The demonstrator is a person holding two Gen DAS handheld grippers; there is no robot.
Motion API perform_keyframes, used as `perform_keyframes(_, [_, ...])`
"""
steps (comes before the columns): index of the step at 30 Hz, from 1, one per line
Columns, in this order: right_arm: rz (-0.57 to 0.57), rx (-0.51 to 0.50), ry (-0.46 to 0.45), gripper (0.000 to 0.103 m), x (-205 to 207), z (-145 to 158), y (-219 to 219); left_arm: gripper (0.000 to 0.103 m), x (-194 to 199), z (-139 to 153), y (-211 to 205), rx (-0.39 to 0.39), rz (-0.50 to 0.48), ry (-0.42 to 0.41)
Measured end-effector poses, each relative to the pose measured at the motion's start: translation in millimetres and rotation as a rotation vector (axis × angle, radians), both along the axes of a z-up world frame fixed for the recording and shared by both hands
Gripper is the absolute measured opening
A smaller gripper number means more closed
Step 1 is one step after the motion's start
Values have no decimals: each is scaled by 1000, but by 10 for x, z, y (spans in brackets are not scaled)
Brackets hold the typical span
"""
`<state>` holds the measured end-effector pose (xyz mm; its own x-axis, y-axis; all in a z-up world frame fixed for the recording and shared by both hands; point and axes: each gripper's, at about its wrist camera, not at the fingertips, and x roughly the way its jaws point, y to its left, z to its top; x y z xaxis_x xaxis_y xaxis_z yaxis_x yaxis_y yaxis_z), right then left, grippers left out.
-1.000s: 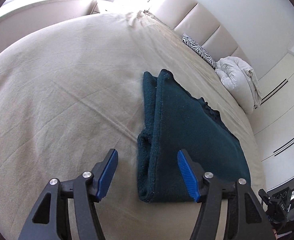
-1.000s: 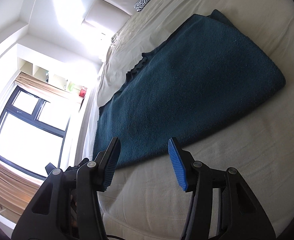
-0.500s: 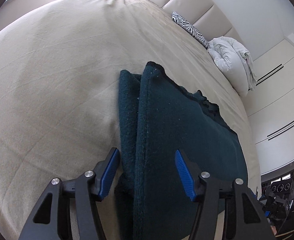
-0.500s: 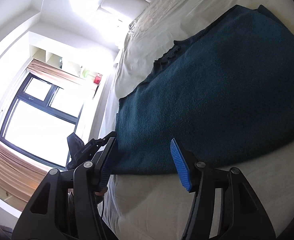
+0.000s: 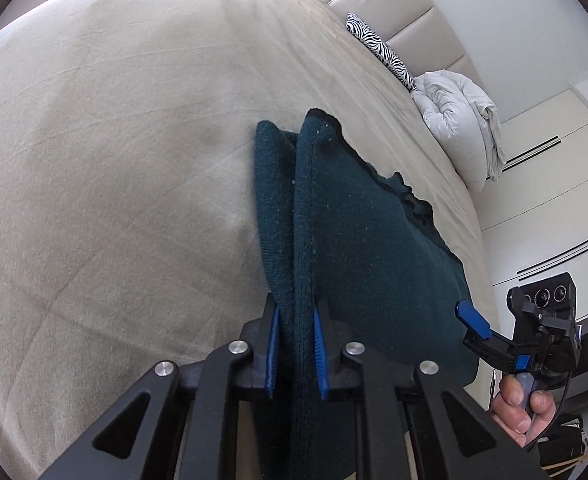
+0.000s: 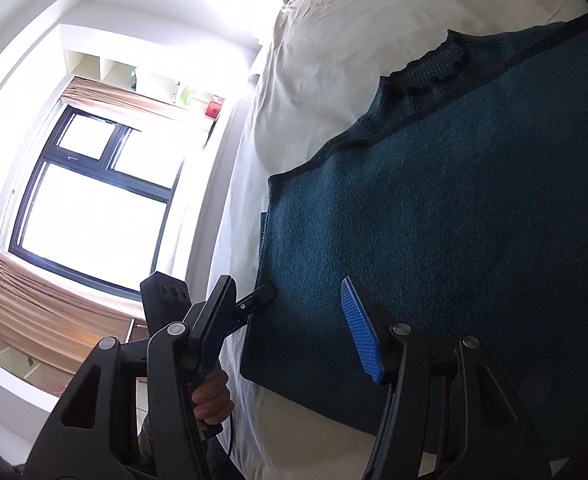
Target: Fold small clothes
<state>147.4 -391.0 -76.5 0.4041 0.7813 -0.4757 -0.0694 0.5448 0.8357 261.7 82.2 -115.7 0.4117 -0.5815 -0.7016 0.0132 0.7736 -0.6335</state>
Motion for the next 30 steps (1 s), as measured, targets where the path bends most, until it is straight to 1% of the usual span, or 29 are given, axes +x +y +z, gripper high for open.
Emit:
perform_keyframes(3, [58, 6, 4, 54, 272, 5, 242, 13, -14, 6, 14, -6, 5, -7])
perform_keyframes(4, [81, 4, 22, 54, 369, -38, 319, 13, -18, 9, 19, -7, 7, -9])
perform_keyframes(5, [95, -2, 52, 54, 466, -110, 391, 13, -20, 12, 24, -7, 8, -11])
perform_keyframes(7, [87, -68, 117, 53, 627, -321, 467, 13, -25, 19, 22, -6, 8, -14])
perform_keyframes(8, [89, -82, 135, 53, 682, -427, 493, 12, -25, 24, 22, -4, 6, -16])
perform_keyframes(10, [80, -70, 104, 51, 730, -494, 497, 12, -26, 47, 12, 7, 5, -20])
perform_keyframes(12, [75, -86, 91, 51, 741, -482, 522, 11, -25, 86, -17, 19, 4, -26])
perform_keyframes(14, [93, -103, 83, 52, 754, -454, 531, 11, -44, 177, -67, 24, 1, -41])
perform_keyframes(15, [93, -91, 93, 52, 770, -437, 506, 11, -53, 239, -98, 26, -4, -51])
perform_keyframes(17, [69, -33, 122, 52, 790, -397, 391, 11, -64, 405, -207, 32, -24, -77])
perform_keyframes(19, [32, 16, 113, 54, 792, -335, 207, 11, -68, 595, -363, 42, -52, -108])
perform_keyframes(21, [6, 78, 114, 54, 796, -303, -18, 11, -66, 776, -589, 48, -90, -138])
perform_keyframes(24, [-28, 195, 133, 58, 801, -317, -399, 11, -58, 972, -1054, 58, -162, -174])
perform_keyframes(26, [-53, 265, 123, 59, 792, -305, -646, 11, -42, 1006, -1411, 52, -207, -190])
perform_keyframes(27, [-65, 302, 120, 65, 792, -297, -772, 11, -23, 981, -1577, 34, -223, -194])
perform_keyframes(28, [-77, 332, 120, 71, 795, -293, -886, 11, 12, 931, -1747, 9, -237, -192])
perform_keyframes(30, [-80, 356, 123, 74, 786, -309, -1063, 11, 77, 731, -2042, -23, -254, -157])
